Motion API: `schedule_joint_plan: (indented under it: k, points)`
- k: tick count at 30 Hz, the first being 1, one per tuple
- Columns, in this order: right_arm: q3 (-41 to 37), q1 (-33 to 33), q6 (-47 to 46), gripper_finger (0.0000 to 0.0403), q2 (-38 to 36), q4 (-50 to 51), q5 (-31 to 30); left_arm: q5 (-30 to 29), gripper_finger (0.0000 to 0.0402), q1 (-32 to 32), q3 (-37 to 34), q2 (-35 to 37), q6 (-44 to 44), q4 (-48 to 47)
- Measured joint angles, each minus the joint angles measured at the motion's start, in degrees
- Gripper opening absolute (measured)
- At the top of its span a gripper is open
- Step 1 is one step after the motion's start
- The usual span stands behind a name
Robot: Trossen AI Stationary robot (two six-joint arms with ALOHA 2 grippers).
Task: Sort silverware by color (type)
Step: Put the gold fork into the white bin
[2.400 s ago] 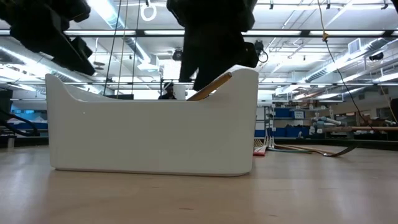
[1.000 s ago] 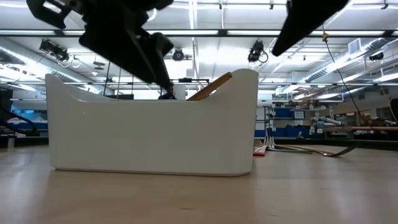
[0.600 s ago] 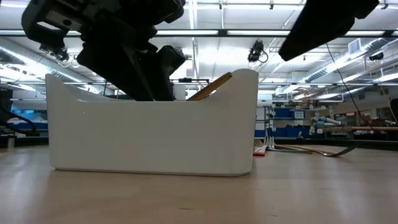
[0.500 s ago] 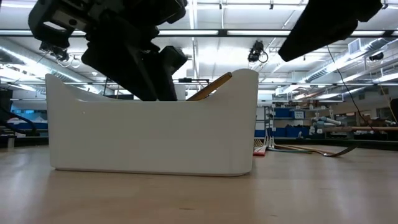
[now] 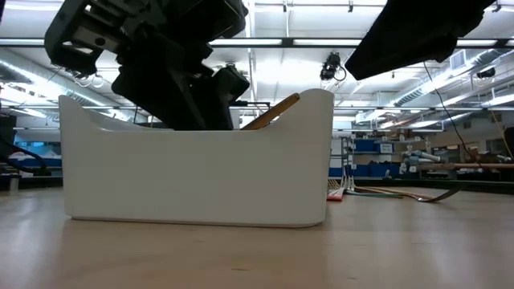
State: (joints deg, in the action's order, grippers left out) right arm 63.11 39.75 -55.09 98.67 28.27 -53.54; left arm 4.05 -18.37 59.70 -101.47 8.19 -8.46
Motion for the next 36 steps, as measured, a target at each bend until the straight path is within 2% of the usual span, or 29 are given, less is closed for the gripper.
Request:
schedule_joint_plan:
  k: [11, 26, 36]
  points:
    - [0.0, 0.0, 1.75, 0.0153, 0.01, -1.35, -0.44, -0.02, 0.0169, 0.0, 0.1, -3.59, 0.04, 0.21]
    - [0.0, 0.0, 2.16, 0.0153, 0.02, -2.11, -0.52, -1.77, 0.0044, -0.03, 0.09, -3.61, -1.81, -1.1]
    - [0.0, 0.0, 2.34, 0.0153, 0.02, -2.55, -0.48, -4.49, 0.004, 0.0, -0.24, -1.25, -1.81, -3.5]
